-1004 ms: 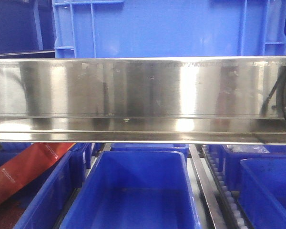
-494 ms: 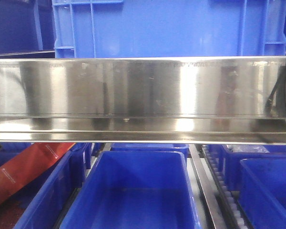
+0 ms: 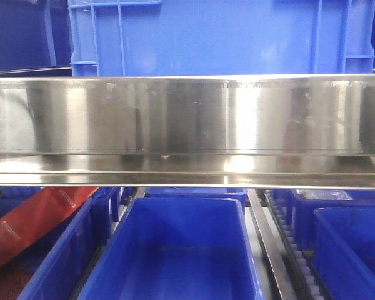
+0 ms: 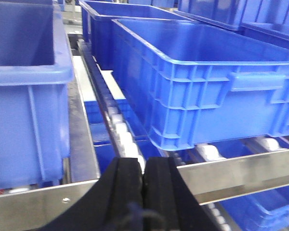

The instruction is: Place cylindrical capacitor in blue bin on shelf

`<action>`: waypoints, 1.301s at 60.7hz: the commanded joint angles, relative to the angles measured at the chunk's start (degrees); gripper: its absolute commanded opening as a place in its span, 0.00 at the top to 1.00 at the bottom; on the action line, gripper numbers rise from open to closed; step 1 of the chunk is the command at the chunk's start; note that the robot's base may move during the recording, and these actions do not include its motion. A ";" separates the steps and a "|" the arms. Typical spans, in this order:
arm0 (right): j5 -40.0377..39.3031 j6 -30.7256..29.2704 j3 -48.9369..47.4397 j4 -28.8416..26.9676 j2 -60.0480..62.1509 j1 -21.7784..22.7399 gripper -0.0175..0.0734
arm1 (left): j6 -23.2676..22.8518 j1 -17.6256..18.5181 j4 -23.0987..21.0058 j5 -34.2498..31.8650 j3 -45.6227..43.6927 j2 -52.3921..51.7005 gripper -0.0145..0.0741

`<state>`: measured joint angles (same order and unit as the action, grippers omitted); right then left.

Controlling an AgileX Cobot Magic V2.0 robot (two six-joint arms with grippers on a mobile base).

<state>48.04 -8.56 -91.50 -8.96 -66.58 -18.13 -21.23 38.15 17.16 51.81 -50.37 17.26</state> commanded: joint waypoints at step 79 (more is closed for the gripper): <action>-23.25 0.24 58.77 3.01 48.92 3.34 0.99 | -0.35 0.18 7.79 -1.73 -0.01 -0.26 0.92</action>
<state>26.19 -8.29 -32.85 -6.57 -18.02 -15.06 -21.23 38.15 24.77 50.94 -50.37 17.26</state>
